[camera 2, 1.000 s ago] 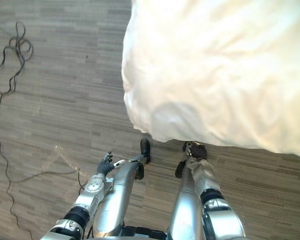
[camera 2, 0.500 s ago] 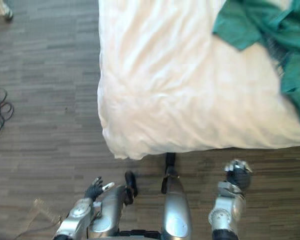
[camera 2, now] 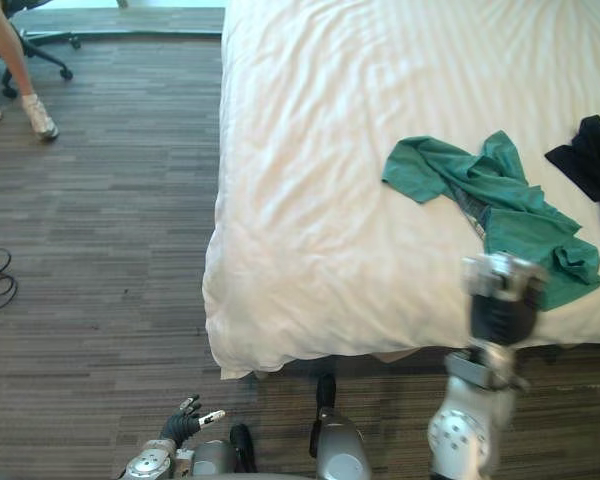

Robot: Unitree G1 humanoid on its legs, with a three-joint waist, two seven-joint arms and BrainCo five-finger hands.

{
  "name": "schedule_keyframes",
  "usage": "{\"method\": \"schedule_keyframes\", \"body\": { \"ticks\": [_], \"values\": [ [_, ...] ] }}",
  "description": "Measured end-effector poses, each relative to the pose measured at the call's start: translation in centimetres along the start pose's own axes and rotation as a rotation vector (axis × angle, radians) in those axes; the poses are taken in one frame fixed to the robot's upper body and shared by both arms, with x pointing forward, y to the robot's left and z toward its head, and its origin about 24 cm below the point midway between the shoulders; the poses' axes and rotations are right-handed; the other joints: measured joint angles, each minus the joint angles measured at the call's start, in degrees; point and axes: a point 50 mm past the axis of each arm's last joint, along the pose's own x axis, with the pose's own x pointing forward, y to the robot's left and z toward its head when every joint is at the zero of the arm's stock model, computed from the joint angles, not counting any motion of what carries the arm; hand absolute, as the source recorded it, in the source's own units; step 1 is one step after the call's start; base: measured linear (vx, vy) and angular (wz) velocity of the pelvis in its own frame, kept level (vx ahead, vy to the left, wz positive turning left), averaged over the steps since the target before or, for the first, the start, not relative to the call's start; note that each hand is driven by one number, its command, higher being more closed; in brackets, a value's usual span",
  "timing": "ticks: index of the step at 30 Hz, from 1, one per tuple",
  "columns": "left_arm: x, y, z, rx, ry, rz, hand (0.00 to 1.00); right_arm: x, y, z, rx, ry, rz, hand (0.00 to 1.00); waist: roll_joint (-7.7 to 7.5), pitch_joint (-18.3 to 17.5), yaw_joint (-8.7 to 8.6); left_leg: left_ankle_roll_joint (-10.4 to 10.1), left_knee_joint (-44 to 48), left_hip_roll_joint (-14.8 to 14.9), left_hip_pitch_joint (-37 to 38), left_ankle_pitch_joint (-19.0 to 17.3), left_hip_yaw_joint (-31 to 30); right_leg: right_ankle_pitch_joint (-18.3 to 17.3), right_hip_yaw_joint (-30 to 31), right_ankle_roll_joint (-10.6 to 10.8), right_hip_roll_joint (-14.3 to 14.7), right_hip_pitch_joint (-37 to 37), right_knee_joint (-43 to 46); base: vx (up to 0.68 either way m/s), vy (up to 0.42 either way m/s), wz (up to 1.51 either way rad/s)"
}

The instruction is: Tidy the bed and pick cloth on bed and put in laundry

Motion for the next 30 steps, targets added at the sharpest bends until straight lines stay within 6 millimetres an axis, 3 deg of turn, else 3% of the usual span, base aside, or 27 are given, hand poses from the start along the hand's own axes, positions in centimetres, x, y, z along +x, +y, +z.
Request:
{"method": "schedule_keyframes", "body": {
  "ticks": [1, 4, 8, 9, 13, 21, 24, 28, 30],
  "values": [
    [0.6, -0.2, 0.4, 0.01, 0.019, -0.008, 0.0, 1.4, 1.5, -2.5, 0.064, 0.119, 0.121, 1.0, 0.65, 1.07, 0.15, 0.24, -0.12, -0.7, -0.35, 0.33, -0.28, 0.82, -0.02, 0.2, -0.58, -0.04, -0.46, -0.05, 0.074, 0.1],
    [1.7, -0.4, 1.9, 0.04, 0.016, -0.018, 0.0, 3.4, 3.6, -6.1, 0.141, 0.269, 0.269, 1.0, 1.35, 3.87, 0.12, 0.92, 0.0, -2.19, -2.14, 0.87, -1.26, 1.57, -0.05, 0.92, -1.96, -1.38, -0.58, -0.07, 0.061, 0.16],
    [3.0, -0.2, 6.3, 0.007, -0.09, -0.015, 0.0, 7.2, 5.9, -8.0, 0.157, 0.295, 0.399, 1.0, 1.46, 9.73, 0.21, 1.69, 1.46, -3.84, -8.17, 1.67, -1.79, 3.25, -0.07, 0.81, -3.67, -6.4, -0.46, -0.11, 0.049, 0.21],
    [3.3, -0.3, 8.5, -0.017, -0.166, -0.006, 0.0, 8.6, 6.3, -9.1, 0.152, 0.311, 0.4, 1.0, 1.99, 11.7, 0.22, 1.9, 3.02, -4.26, -12.11, 1.84, -2.14, 3.98, -0.08, 0.4, -4.21, -9.37, -0.49, -0.08, 0.038, 0.23],
    [3.7, -0.9, 11.2, -0.055, -0.24, 0.002, 0.0, 9.3, 4.6, -11.1, 0.119, 0.322, 0.245, 1.0, 3.17, 13.17, 1.15, 2.24, 4.1, -4.51, -17.59, 2.07, -2.58, 4.64, -0.06, 0.29, -4.48, -14.18, -0.41, 0.0, 0.008, 0.15],
    [3.8, -2.3, 13.5, -0.237, -0.268, 0.072, 0.0, 9.4, 5.2, -11.0, 0.084, 0.177, 0.207, 1.0, 3.62, 13.52, 0.51, 2.1, 3.89, -5.15, -21.74, 3.48, 1.52, 4.7, 2.91, 0.4, -5.03, -20.76, 1.0, 0.02, -0.036, -0.11],
    [3.6, -2.6, 14.2, -0.305, -0.279, 0.091, 0.0, 9.2, 4.3, -9.6, 0.072, 0.103, 0.169, 1.0, 3.36, 13.65, 0.06, 2.08, 3.99, -4.89, -21.88, 3.47, 3.38, 4.59, 4.08, 0.23, -4.74, -21.9, 1.8, -0.01, -0.055, -0.18],
    [3.5, -0.8, 15.0, -0.343, -0.299, 0.134, 0.0, 6.4, 0.0, -5.4, 0.058, -0.072, -0.02, 1.0, 1.23, 14.74, -0.13, 1.89, 6.81, -2.0, -21.52, 0.58, 6.04, 3.61, 5.55, -1.25, -2.39, -22.0, 3.65, -0.02, -0.074, -0.26],
    [3.5, 0.3, 14.8, -0.347, -0.285, 0.156, 0.0, 4.6, -2.6, -3.2, 0.047, -0.151, -0.134, 1.0, -0.58, 15.39, -0.47, 1.86, 8.96, -0.65, -21.15, -0.86, 7.41, 3.3, 6.8, -1.69, -1.25, -21.93, 4.39, -0.02, -0.076, -0.5]
  ]
}}
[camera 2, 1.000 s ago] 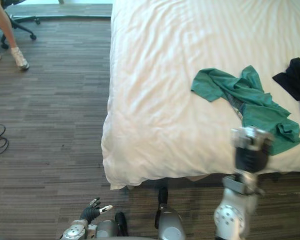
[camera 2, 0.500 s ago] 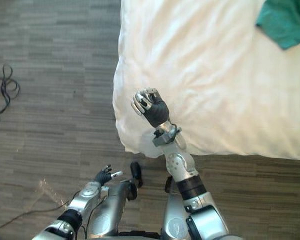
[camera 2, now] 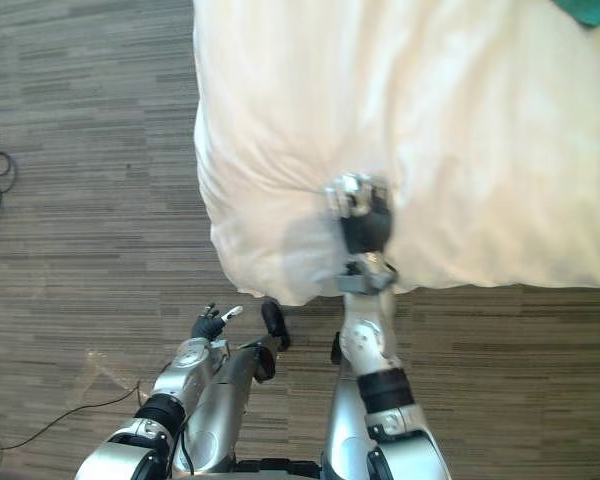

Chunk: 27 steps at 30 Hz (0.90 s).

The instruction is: Tidy the bed and pick cloth on bed and put in laundry

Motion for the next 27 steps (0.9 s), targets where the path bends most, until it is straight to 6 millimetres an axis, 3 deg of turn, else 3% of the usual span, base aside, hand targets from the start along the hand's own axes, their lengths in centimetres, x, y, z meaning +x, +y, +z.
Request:
{"method": "schedule_keyframes", "body": {
  "ticks": [2, 4, 5, 6, 7, 11, 13, 17, 21, 24, 27],
  "values": [
    [0.1, 0.4, -0.1, 0.004, 0.02, 0.009, 0.0, -2.7, -4.4, 4.1, -0.077, -0.088, -0.19, 1.0, -0.79, 0.02, -0.81, -0.16, 2.26, 1.37, 0.49, -1.72, 1.42, -0.2, 1.14, -0.27, 1.17, 0.43, 0.27, -0.01, -0.047, -0.45],
    [0.1, 0.5, -0.3, -0.001, 0.031, 0.006, 0.0, -5.6, -7.5, 5.7, -0.122, -0.071, -0.358, 1.0, -0.89, 0.04, -1.24, -0.22, 2.46, 1.74, 2.17, -2.32, 2.65, -0.2, 2.1, -0.26, 1.66, 1.1, 0.63, 0.03, -0.004, -0.51],
    [0.0, 0.9, -0.6, -0.012, 0.046, 0.008, 0.0, -8.4, -9.4, 7.1, -0.163, -0.05, -0.483, 1.0, -0.88, 0.03, -1.56, -0.51, 2.07, 2.04, 4.5, -2.83, 4.22, -0.41, 3.05, -0.4, 2.04, 2.09, 1.06, 0.07, 0.009, -0.66],
    [0.0, 1.1, -0.8, -0.02, 0.052, 0.01, 0.0, -9.5, -9.8, 7.4, -0.173, -0.039, -0.521, 1.0, -0.87, 0.03, -1.89, -0.63, 1.87, 2.21, 5.62, -2.94, 4.84, -0.49, 3.43, -0.47, 2.36, 2.76, 1.12, 0.1, 0.005, -0.68],
    [0.0, 1.2, -1.1, -0.023, 0.059, 0.004, 0.0, -11.4, -10.2, 7.9, -0.189, -0.013, -0.58, 0.0, -0.78, -0.02, -2.6, -0.78, 1.03, 2.5, 7.77, -3.02, 5.69, -0.83, 3.84, -0.6, 2.89, 4.21, 1.12, 0.06, -0.002, -0.4],
    [-0.1, 1.9, -1.6, -0.038, 0.075, -0.008, 0.0, -16.1, -11.0, 8.0, -0.259, 0.131, -0.734, 0.0, -0.43, -1.15, -2.92, -1.33, -2.29, 2.88, 13.53, -2.85, 7.1, -2.24, 3.85, -0.76, 4.03, 8.21, 1.02, 0.09, -0.029, -0.21],
    [-0.6, 2.4, -3.4, -0.043, 0.121, -0.009, 0.0, -18.2, -11.2, 6.9, -0.307, 0.238, -0.806, 0.0, -0.4, -4.49, -2.92, -1.89, -4.37, 2.89, 15.06, -2.13, 7.71, -2.55, 3.82, -0.72, 4.53, 8.69, 0.85, 0.11, -0.038, -0.09],
    [-2.2, 3.6, -7.6, -0.049, 0.224, -0.006, 0.0, -21.6, -11.1, 4.3, -0.386, 0.514, -0.845, 0.0, 1.73, -10.24, -3.01, -3.96, -8.18, 3.35, 21.43, -0.08, 8.74, -3.32, 2.46, -0.08, 5.4, 14.29, -0.68, 0.13, -0.022, -0.01],
    [-3.4, 3.9, -9.9, -0.07, 0.285, 0.002, 0.0, -23.8, -11.0, 2.5, -0.38, 0.677, -0.87, 0.0, 3.5, -13.7, -3.05, -4.49, -10.37, 3.48, 25.24, 0.63, 8.74, -2.76, 1.93, 0.59, 5.99, 19.16, -4.46, 0.07, -0.023, 0.03],
    [-4.3, 4.3, -11.6, -0.101, 0.327, 0.011, 0.0, -26.3, -10.7, 1.5, -0.367, 0.789, -0.928, 0.0, 4.11, -16.35, -3.26, -4.52, -11.07, 3.93, 26.55, 0.65, 8.44, -2.58, 0.76, -0.33, 6.33, 22.2, -7.74, 0.02, -0.034, 0.09],
    [-4.6, 4.6, -12.1, -0.101, 0.339, 0.013, 0.0, -28.2, -10.3, 0.9, -0.344, 0.855, -0.978, 0.0, 3.93, -16.56, -3.19, -4.63, -11.99, 4.77, 27.51, 0.57, 7.32, -5.61, -3.15, -2.3, 6.31, 21.51, -3.31, -0.02, -0.062, 0.22]
  ]
}}
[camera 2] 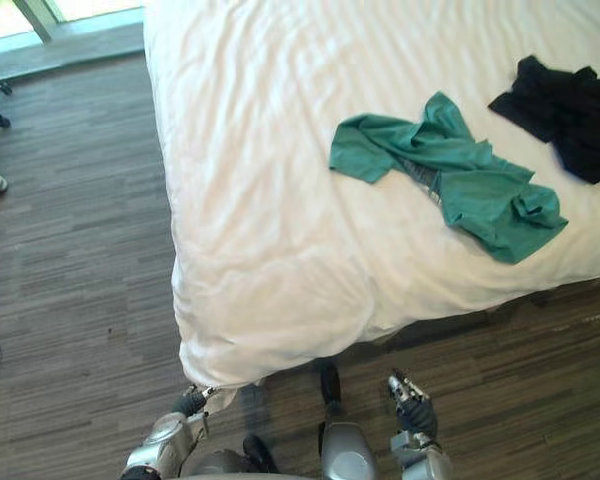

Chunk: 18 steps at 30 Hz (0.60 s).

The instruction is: Tidy the bed and pick cloth on bed and put in laundry

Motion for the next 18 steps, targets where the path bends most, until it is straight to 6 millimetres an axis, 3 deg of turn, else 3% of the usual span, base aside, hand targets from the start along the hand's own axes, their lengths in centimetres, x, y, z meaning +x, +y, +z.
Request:
{"method": "schedule_keyframes", "body": {
  "ticks": [2, 5, 9, 10, 11, 12, 14, 15, 16, 18],
  "values": [
    [-0.1, 0.4, -0.3, 0.023, 0.005, 0.01, 0.0, 0.1, 0.2, -0.7, -0.004, 0.032, 0.007, 0.0, -1.72, -0.36, 0.08, -0.51, 0.18, -0.27, -0.08, -0.32, -0.24, -5.45, -1.33, -0.44, -1.17, -5.53, 12.03, 0.0, -0.089, 0.1],
    [-0.5, 1.4, -1.9, 0.028, 0.04, 0.039, 0.0, 0.5, 0.9, -0.7, -0.03, 0.043, 0.039, 0.0, -3.17, -0.56, 0.24, -1.47, 1.14, -1.36, 2.39, -0.9, 1.16, -8.92, -4.54, -0.72, -2.99, -9.67, 23.99, 0.07, -0.095, -0.39],
    [-0.5, 1.4, -1.8, 0.03, 0.028, 0.053, 0.0, 0.5, 1.6, -1.4, -0.056, 0.08, 0.054, 0.0, -3.82, -0.34, -0.09, -1.39, 2.18, -1.43, 5.22, -0.94, 1.68, -11.26, -6.39, -2.66, -3.28, -9.65, 28.73, 0.06, -0.1, -0.4],
    [-0.5, 1.6, -1.8, 0.032, 0.027, 0.056, 0.0, 0.6, 1.8, -1.5, -0.063, 0.087, 0.06, 0.0, -4.4, -0.25, -0.1, -1.37, 2.2, -1.78, 5.69, -1.05, 2.02, -13.36, -6.83, -2.74, -3.36, -8.96, 27.68, 0.01, -0.136, -0.5],
    [-0.5, 1.6, -1.8, 0.031, 0.03, 0.057, 0.0, 0.8, 1.9, -1.5, -0.067, 0.089, 0.064, 0.0, -4.47, -0.15, -0.06, -1.3, 2.31, -1.65, 5.84, -1.43, 2.35, -15.94, -7.84, -5.43, -3.35, -8.71, 27.26, 0.01, -0.091, -0.33],
    [-0.6, 1.6, -2.4, 0.032, 0.056, 0.059, 0.0, 1.2, 2.2, -1.3, -0.065, 0.09, 0.061, 0.0, -3.84, 0.08, -0.87, -0.9, 1.74, -0.98, 6.59, -1.32, 2.8, -18.67, -13.89, -6.23, -5.87, -7.6, 27.65, 0.01, -0.083, -0.2],
    [-0.6, 2.0, -2.7, 0.043, 0.074, 0.068, 0.0, 1.2, 2.2, -1.5, -0.067, 0.098, 0.058, 0.0, -3.98, 0.18, -1.44, -1.44, 2.19, -0.28, 7.35, -1.7, 2.77, -16.47, -16.29, -5.7, -6.26, -6.09, 26.85, -0.03, -0.061, -0.25],
    [-0.6, 2.1, -2.9, 0.041, 0.087, 0.072, 0.0, 1.2, 2.1, -1.5, -0.072, 0.099, 0.052, 0.0, -3.53, 0.22, -1.08, -0.36, 3.84, 1.02, 7.33, -1.9, 2.21, -13.7, -14.03, -4.95, -3.5, -4.26, 22.87, -0.07, -0.086, -0.51],
    [-0.6, 2.3, -2.9, 0.033, 0.088, 0.076, 0.0, 1.5, 2.3, -1.2, -0.093, 0.099, 0.06, 0.0, -3.63, 0.58, -1.02, 0.89, 4.93, 0.32, 5.62, -3.92, -0.64, -11.18, -12.34, -4.98, -1.05, -1.4, 15.91, -0.06, -0.072, -0.51],
    [-0.6, 2.4, -2.8, 0.028, 0.085, 0.076, 0.0, 2.2, 2.8, -0.5, -0.129, 0.09, 0.079, 0.0, -2.94, 0.65, -0.85, 2.21, 1.72, -2.41, 3.39, -4.47, -1.63, -9.48, -12.63, -6.02, 0.63, 2.32, 7.17, -0.03, -0.021, -0.5]
  ]
}}
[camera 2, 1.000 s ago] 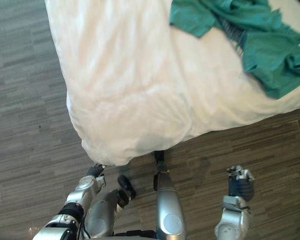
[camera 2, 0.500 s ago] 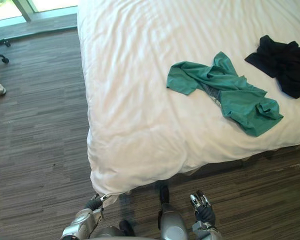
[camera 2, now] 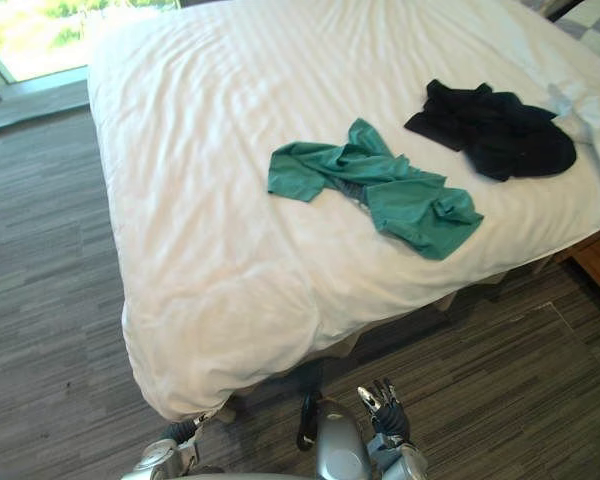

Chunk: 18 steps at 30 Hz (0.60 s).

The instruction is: Tidy the bed and pick cloth on bed and put in laundry

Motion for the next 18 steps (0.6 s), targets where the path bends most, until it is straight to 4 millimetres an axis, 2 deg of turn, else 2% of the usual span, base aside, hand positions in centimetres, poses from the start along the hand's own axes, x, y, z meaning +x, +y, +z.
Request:
{"method": "schedule_keyframes", "body": {
  "ticks": [1, 2, 3, 4, 5, 6, 7, 8, 10, 11, 13, 14, 15, 17, 18],
  "values": [
    [-0.1, -0.5, -0.4, -0.003, 0.0, -0.011, 0.0, 0.3, -0.3, 1.1, -0.027, -0.028, 0.002, 0.0, 2.18, 0.71, 0.14, 0.37, -3.2, -0.01, -0.45, 2.21, 0.09, -1.82, -2.99, -1.68, 0.0, -1.42, 7.97, 0.01, 0.005, -0.86],
    [0.0, 0.0, 0.2, 0.007, -0.019, 0.002, 0.0, 0.2, -0.4, 0.9, -0.03, -0.02, -0.001, 0.0, 1.19, 0.72, 0.89, -0.49, -1.72, -0.77, 0.26, 2.64, 2.69, -3.8, -2.47, -0.46, -2.09, -1.0, 12.32, 0.08, -0.014, -1.05],
    [0.0, 0.0, 0.1, 0.005, -0.012, 0.009, 0.0, 0.2, -0.6, 1.3, -0.051, -0.02, -0.002, 0.0, 1.78, 1.17, 1.61, -0.89, -0.01, 0.05, 1.34, 1.68, 4.52, -6.28, -1.2, -0.03, -1.38, 0.17, 11.54, 0.11, 0.007, -0.97],
    [0.0, 0.3, -0.3, 0.037, -0.011, 0.035, 0.0, 0.0, -0.9, 1.5, -0.084, -0.02, 0.0, 0.0, 3.39, 1.03, 1.24, -1.09, 2.02, 1.19, 1.51, 1.47, 6.08, -5.38, -0.27, 0.3, -0.24, 1.32, 9.06, 0.18, 0.032, -0.88],
    [-0.1, 0.4, -0.6, 0.091, -0.021, 0.07, 0.0, -0.2, -1.0, 1.3, -0.094, -0.01, -0.003, 0.0, 4.02, 0.9, 1.18, -1.05, 6.07, 1.9, 0.54, 2.18, 6.79, -4.28, 2.05, -0.46, 0.54, 1.7, 7.13, 0.15, 0.049, -0.68],
    [-0.2, 0.5, -0.6, 0.112, -0.028, 0.088, 0.0, -0.4, -1.1, 0.9, -0.098, 0.003, -0.005, 0.0, 3.81, 0.96, 1.22, -0.53, 9.85, 2.06, -0.61, 2.7, 6.64, -3.39, 3.23, -0.72, 0.53, 2.19, 6.2, 0.14, 0.017, -0.79],
    [-0.2, 0.4, -0.6, 0.111, -0.045, 0.106, 0.0, -0.9, -1.5, 0.2, -0.104, 0.029, -0.016, 0.0, 3.37, 1.04, 1.74, -0.39, 12.06, 1.78, -2.16, 2.1, 3.95, -2.42, 5.75, -0.07, 0.27, 3.51, 4.81, 0.1, 0.004, -0.92],
    [-0.3, 0.6, -1.0, 0.103, -0.037, 0.128, 0.0, -1.2, -1.8, -0.3, -0.1, 0.052, -0.029, 0.0, 3.36, 1.05, 1.98, -0.3, 10.56, 0.79, -2.08, 2.15, 0.16, -2.05, 7.66, 0.45, 0.31, 4.62, 3.93, 0.08, 0.019, -0.94],
    [-0.4, 1.3, -1.4, 0.019, -0.002, 0.174, 0.0, -1.5, -1.9, -0.8, -0.099, 0.068, -0.036, 0.0, 3.55, 0.93, 2.02, 0.27, 10.21, 0.78, -3.35, 2.51, -4.57, -1.71, 9.98, 0.88, 0.46, 5.44, 3.8, 0.07, 0.072, -0.82],
    [-0.4, 1.7, -1.4, 0.0, -0.002, 0.188, 0.0, -1.8, -2.2, -1.1, -0.099, 0.077, -0.044, 0.0, 3.57, 0.91, 2.58, 0.49, 10.45, 0.94, -4.2, 2.81, -7.55, -1.39, 11.82, 1.4, 0.64, 5.53, 3.77, 0.06, 0.108, -0.76],
    [-0.5, 2.4, -1.5, 0.015, -0.013, 0.189, 0.0, -2.0, -2.3, -1.3, -0.099, 0.081, -0.047, 0.0, 3.72, 0.81, 3.27, 0.75, 11.03, 1.07, -4.89, 4.81, -11.95, -1.36, 14.61, 2.14, 1.55, 5.3, 3.72, 0.0, 0.157, -0.83],
    [-0.8, 2.9, -2.4, 0.069, -0.006, 0.17, 0.0, -1.9, -2.1, -1.2, -0.103, 0.074, -0.041, 0.0, 3.55, 0.16, 3.38, 0.54, 11.94, 0.61, -4.83, 4.59, -13.94, -1.8, 16.49, 2.59, 1.87, 4.52, 3.3, -0.06, 0.182, -0.9],
    [-1.1, 3.2, -3.0, 0.082, -0.004, 0.162, 0.0, -2.0, -2.0, -1.4, -0.099, 0.073, -0.037, 0.0, 2.95, -0.3, 3.29, 0.52, 12.47, 0.46, -5.15, 4.6, -14.58, -1.72, 16.59, 2.59, 1.7, 4.49, 2.53, -0.07, 0.236, -0.77],
    [-1.5, 4.2, -3.7, 0.136, -0.006, 0.138, 0.0, -2.9, -1.7, -3.0, -0.061, 0.086, -0.046, 0.0, 0.98, -3.13, 3.29, 0.49, 10.59, -0.86, -5.62, 4.62, -16.62, 0.57, 17.38, 3.56, 0.97, 3.96, -0.49, -0.03, 0.224, -0.34],
    [-1.5, 4.3, -3.8, 0.152, -0.003, 0.125, 0.0, -3.0, -1.5, -3.2, -0.049, 0.084, -0.046, 0.0, 0.71, -3.81, 3.2, 0.49, 8.91, -1.1, -5.27, 4.62, -16.42, 1.12, 17.04, 3.99, 0.77, 3.88, -1.43, -0.03, 0.15, -0.08]
  ]
}}
